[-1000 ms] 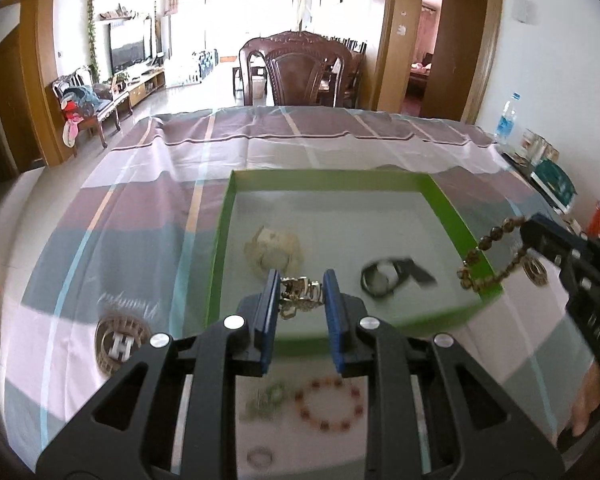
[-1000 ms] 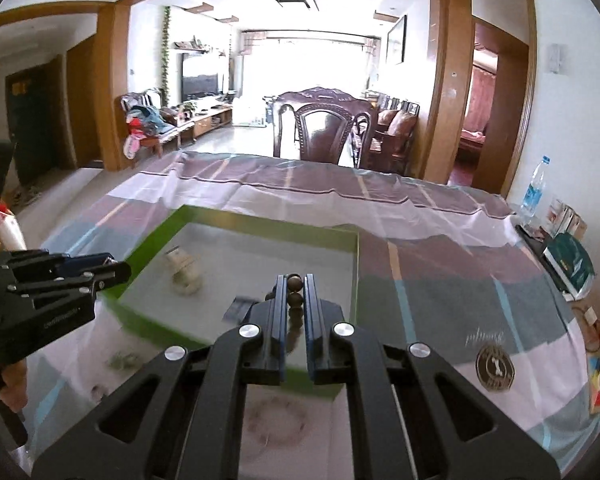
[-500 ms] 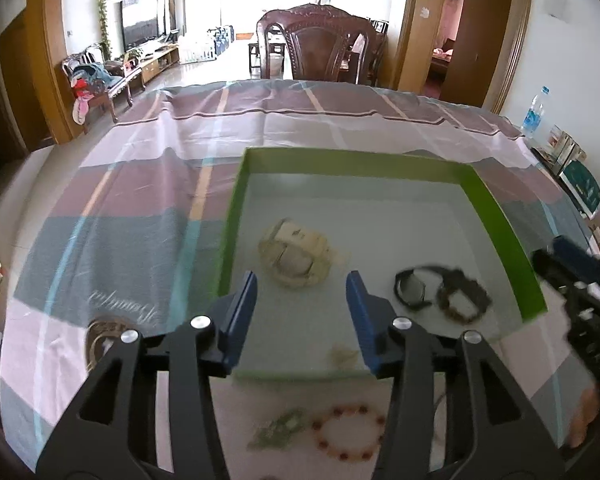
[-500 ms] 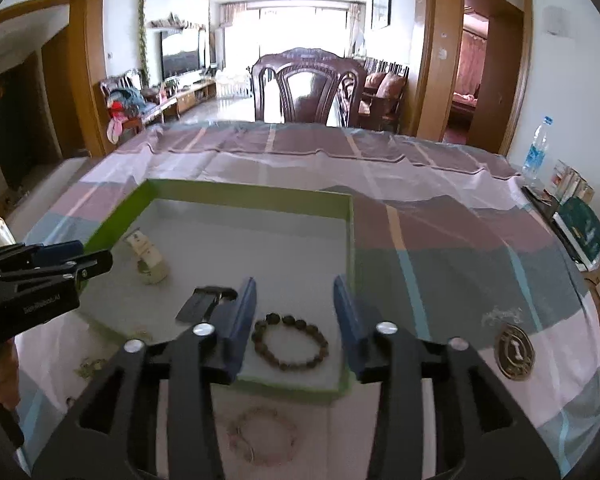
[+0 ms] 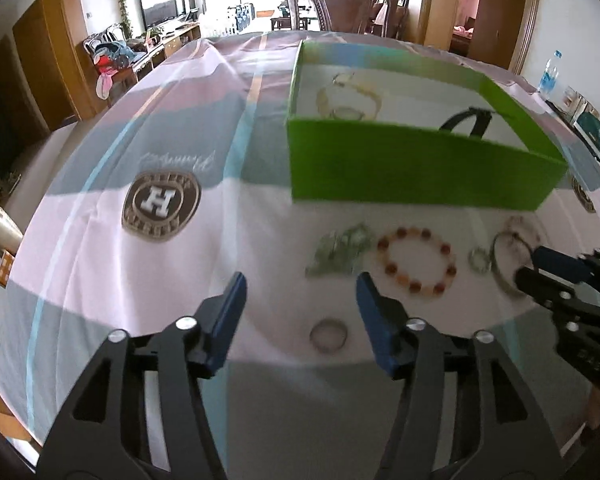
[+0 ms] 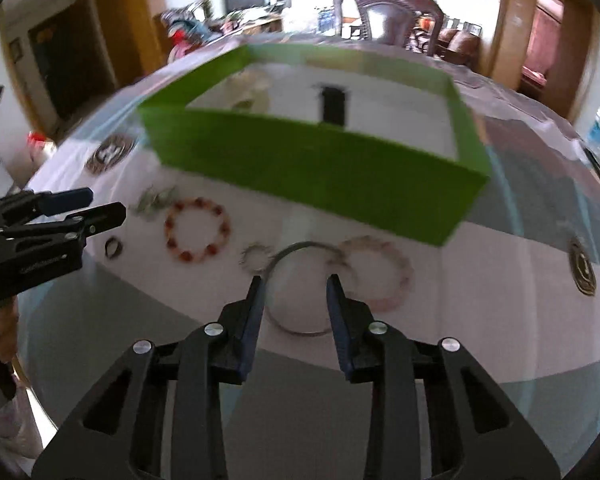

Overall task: Organize jewelry
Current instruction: 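Reach the right tool toward the silver bangle while the left tool reaches toward the dark ring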

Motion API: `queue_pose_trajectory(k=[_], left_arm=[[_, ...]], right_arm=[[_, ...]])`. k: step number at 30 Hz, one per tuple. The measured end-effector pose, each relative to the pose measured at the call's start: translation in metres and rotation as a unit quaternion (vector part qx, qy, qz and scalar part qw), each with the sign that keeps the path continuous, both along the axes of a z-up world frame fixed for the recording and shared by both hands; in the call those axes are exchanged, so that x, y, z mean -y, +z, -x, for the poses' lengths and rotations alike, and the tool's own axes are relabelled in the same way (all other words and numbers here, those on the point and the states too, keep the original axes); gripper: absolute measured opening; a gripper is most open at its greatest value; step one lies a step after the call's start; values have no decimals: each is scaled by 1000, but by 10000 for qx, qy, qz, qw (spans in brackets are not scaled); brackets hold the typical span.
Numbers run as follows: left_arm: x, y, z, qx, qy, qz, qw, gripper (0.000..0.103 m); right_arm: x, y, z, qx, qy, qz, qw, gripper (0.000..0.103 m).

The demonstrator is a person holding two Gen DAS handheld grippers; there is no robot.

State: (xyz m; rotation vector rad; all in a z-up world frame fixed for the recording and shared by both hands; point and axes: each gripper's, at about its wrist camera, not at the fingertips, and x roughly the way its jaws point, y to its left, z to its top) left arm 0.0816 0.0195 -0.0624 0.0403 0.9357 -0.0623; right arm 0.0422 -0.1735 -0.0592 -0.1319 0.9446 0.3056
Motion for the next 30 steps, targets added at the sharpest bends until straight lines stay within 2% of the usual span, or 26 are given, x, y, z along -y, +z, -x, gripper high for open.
queue_pose_trajectory(k=[4,6,11,17,23,24,25,26,28,30], left_arm=[[-3,-10,7,-133,-50,79,9999,59],[-2,-14,9,-187,-90,83,9998,59],[6,-18,9,-215,-265,134,9993,58],[11,-19,11,-168,-345,111,9992,37],[18,-18,14,-197,-388,127,9990,36],[20,-17,13,-198,-410,121,9989,35],[23,-17,14,-201,-442,114,9988,35],[26,-17,14,-206,-467,112,9986,35],[29,-17,14,-210,-521,116,9984,35],[32,-17,14,-206,-541,110,9983,36]], right_arm=[[-16,-12,3,-258,226,28,9994,33],[-21,-13,8,-234,274,63,9993,34],[-20,-10,24,-488,486,-198,9974,34],[-8,-2,28,-340,230,-199,9990,34],[-3,-3,27,-288,95,-114,9995,34],[-1,-3,27,-268,42,-108,9996,37],[4,-3,27,-247,-46,-122,9996,48],[7,-2,27,-230,-106,-148,9996,64],[15,0,28,-154,-199,-189,9995,74],[16,-1,28,-155,-180,-201,9995,77]])
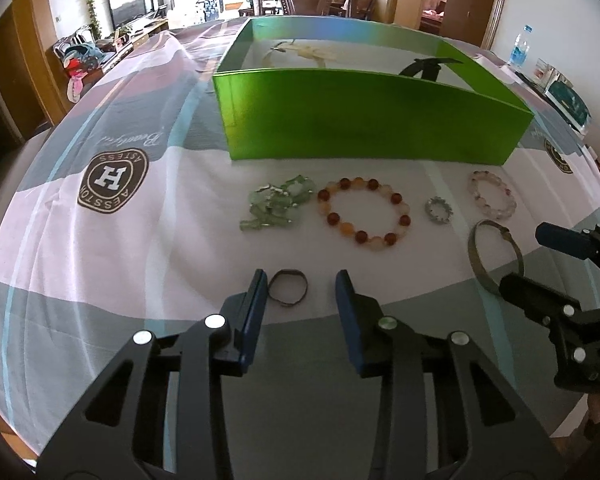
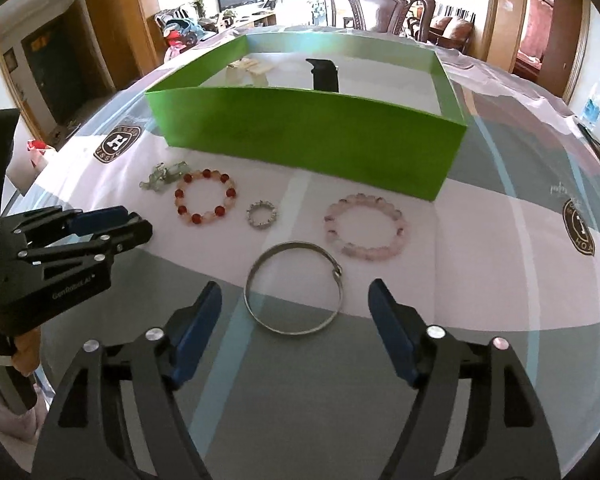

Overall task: Organize jewelry
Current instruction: 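Reach the right tool toward the silver bangle while the left tool reaches toward the dark ring, then grasp the silver bangle with the right tool while the left tool grasps the dark ring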

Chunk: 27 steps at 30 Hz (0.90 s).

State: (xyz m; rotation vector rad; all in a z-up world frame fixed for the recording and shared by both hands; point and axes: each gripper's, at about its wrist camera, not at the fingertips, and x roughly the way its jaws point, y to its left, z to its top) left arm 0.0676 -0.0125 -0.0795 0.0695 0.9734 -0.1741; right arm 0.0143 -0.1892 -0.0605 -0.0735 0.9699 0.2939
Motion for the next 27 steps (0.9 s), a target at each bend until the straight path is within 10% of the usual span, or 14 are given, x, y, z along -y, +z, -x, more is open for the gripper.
queue_pose_trajectory(k=[15,19,27], left_arm=[[-10,1,2,-45,61,77,9999,43],[-3,0,1,-1,-12,31,10000,21],[-1,9,4,107,-27,69,9999,20]], right_arm=[[-12,-16,-10,15,8,266,9996,57],[-11,-17,-10,39,11,257,9997,57],[-6,-13,-8,35,-72,154,9998,57]])
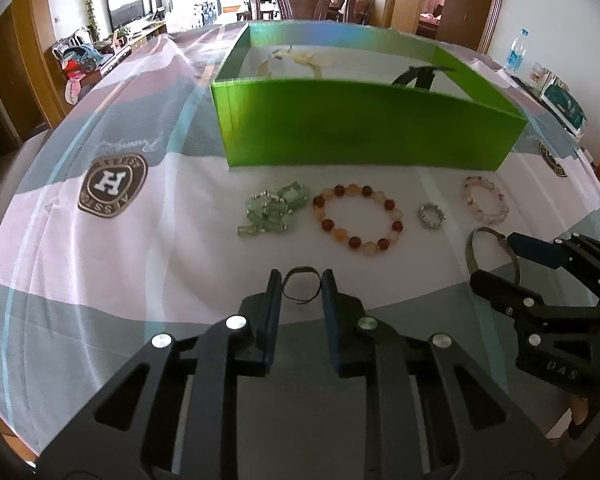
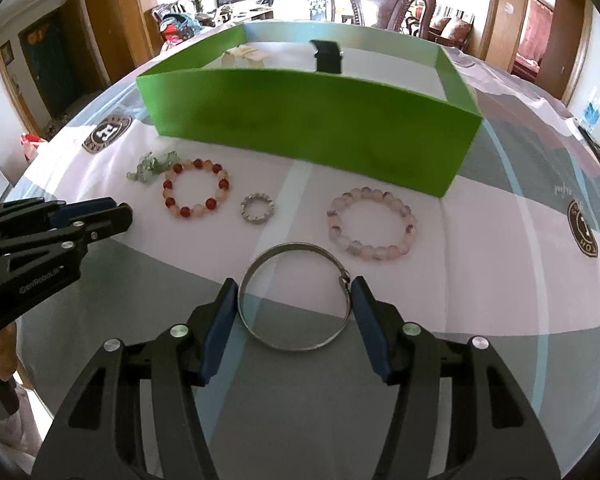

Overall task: Organize jewelry
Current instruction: 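Grasp the silver bangle with the right tool while the left tool grasps the dark ring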

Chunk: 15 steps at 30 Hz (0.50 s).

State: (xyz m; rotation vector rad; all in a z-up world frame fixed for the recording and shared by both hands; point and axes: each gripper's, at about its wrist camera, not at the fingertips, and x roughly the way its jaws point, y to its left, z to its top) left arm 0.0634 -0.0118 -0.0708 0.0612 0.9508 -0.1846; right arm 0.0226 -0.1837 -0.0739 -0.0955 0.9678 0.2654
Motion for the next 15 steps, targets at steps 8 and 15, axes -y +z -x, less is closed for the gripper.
queue_pose_trajectory(k=[8,15], left_arm=[[4,8,5,74,-100,11,9999,21],[2,19,3,203,-114,-4,9997,21]], right_arm=[[10,10,3,144,-115,-20,9998,57],[11,23,3,333,-114,1,9994,57]])
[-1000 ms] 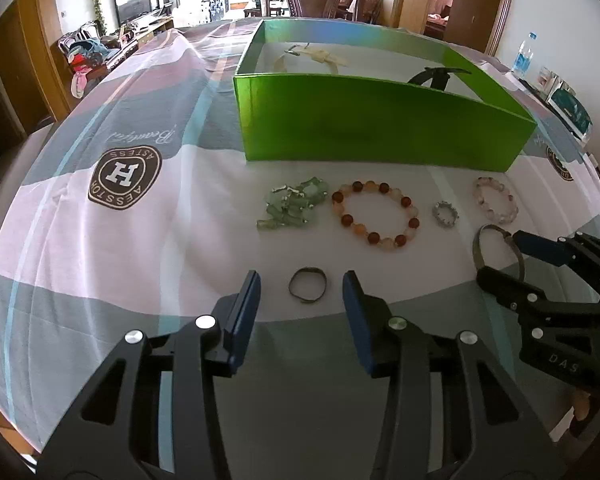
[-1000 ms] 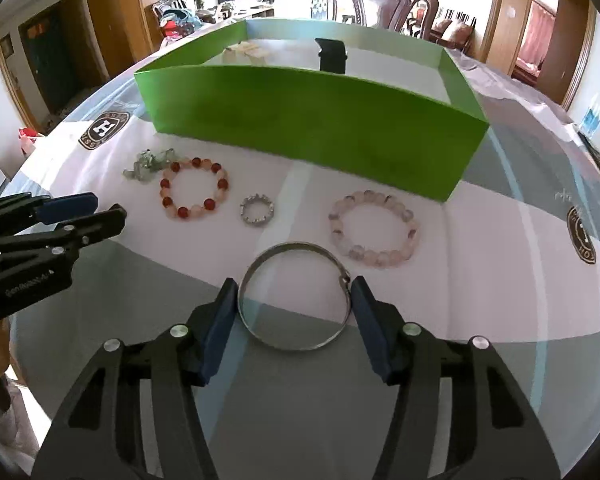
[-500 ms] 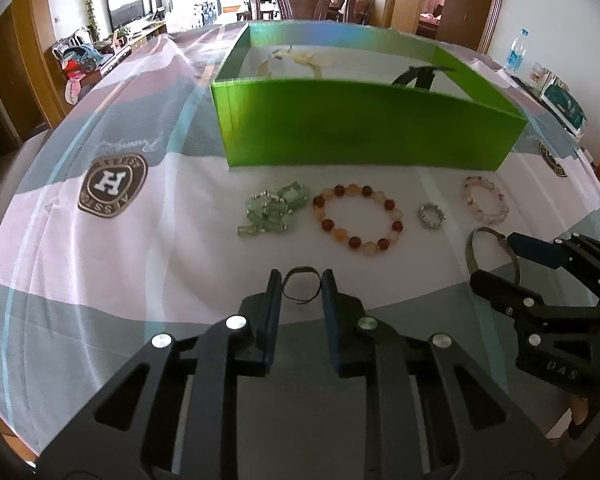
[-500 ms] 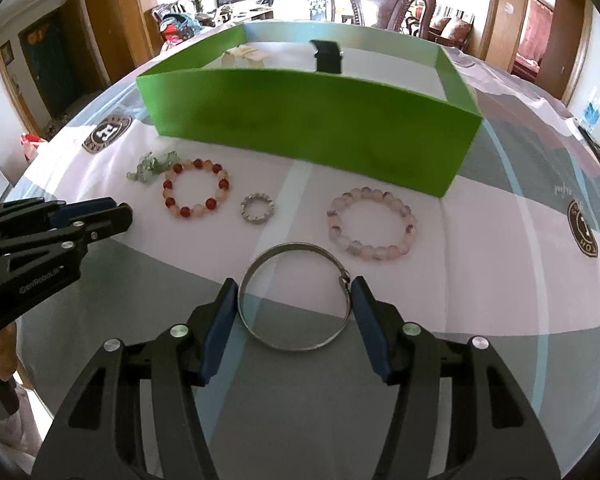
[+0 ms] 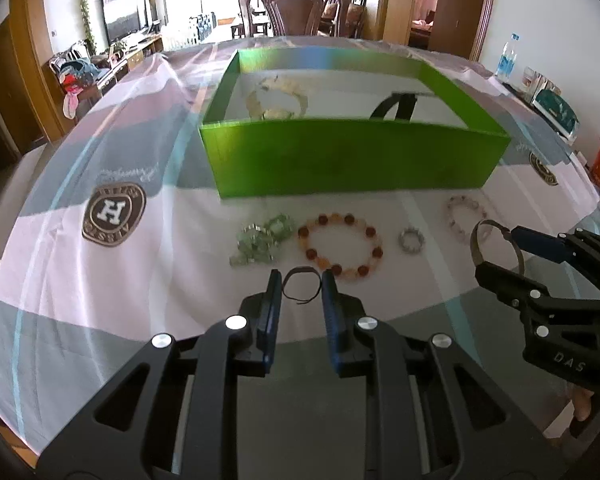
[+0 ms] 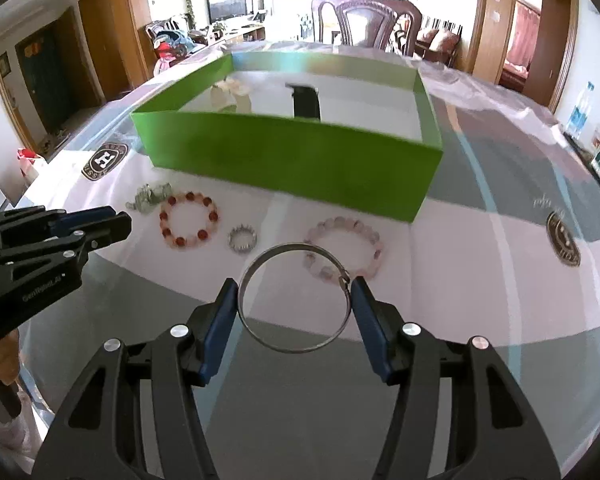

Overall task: Organize jewelry
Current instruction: 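Grasp the silver bangle with the right tool while the left tool grasps the dark ring, then carry the bangle and ring over the green box and open both tools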

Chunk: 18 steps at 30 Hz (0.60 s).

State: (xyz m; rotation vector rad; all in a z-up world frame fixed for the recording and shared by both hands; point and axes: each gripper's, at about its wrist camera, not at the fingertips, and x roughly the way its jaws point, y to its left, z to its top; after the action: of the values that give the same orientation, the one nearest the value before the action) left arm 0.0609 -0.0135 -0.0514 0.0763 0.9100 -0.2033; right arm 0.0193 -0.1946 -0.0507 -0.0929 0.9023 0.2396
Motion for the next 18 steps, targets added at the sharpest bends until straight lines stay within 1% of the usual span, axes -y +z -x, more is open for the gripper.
queue_pose_trajectory(k=[7,9,12,15,16,18], left_arm=[[2,-1,1,-48,-92,9,9999,21],[3,3,-2,12,-98,-21,9999,21],[1,23,-10,236,-103,2,9997,21],[0,52,-25,570,7,-23,9984,21],[-1,64,-34,676,48,-10,9977,21],[1,76,-48,759,71,29,9971,21]], right_arm=[[-6,-5,-1,-91,73,46,9999,57],[-5,0,-3,-14,37,54,10000,57],[0,21,-9,297,-100,58,9995,57],[8,57,-21,786,-265,22,9966,57],[9,64,-26,876,-294,42,9957,57],[8,78,-39,1049,-316,109,9939,57]])
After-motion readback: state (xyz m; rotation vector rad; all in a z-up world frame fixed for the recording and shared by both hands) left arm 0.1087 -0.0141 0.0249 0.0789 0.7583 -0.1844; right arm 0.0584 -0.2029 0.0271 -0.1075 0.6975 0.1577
